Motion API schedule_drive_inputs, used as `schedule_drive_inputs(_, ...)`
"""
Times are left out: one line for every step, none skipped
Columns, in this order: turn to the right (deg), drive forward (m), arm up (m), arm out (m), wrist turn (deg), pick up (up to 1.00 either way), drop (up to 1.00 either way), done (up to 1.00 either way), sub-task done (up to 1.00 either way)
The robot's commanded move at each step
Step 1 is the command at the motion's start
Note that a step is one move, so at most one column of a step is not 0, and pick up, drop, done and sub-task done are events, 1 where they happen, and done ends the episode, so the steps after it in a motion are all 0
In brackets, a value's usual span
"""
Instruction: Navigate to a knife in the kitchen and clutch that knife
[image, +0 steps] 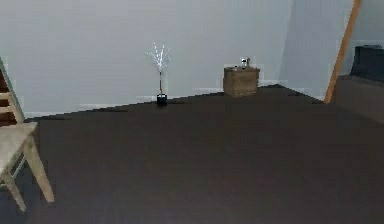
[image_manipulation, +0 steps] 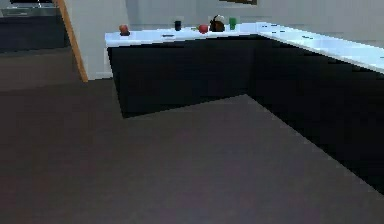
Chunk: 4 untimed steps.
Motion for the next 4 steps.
schedule_drive_inputs(-21.0, 0.00, 0.00, 0.00, 0.0, 0.00, 0.00, 0.00, 0.00)
schedule_drive_inputs(0.0, 1.00, 0.00, 0.00, 0.0, 0.00, 0.00, 0.00, 0.00)
schedule_drive_inputs(0.0, 0.45, 0.00, 0.00, 0.0, 0.00, 0.00, 0.00, 0.00)
schedule_drive_inputs(45.0, 0.00, 0.00, 0.00, 0.0, 0.00, 0.00, 0.00, 0.00)
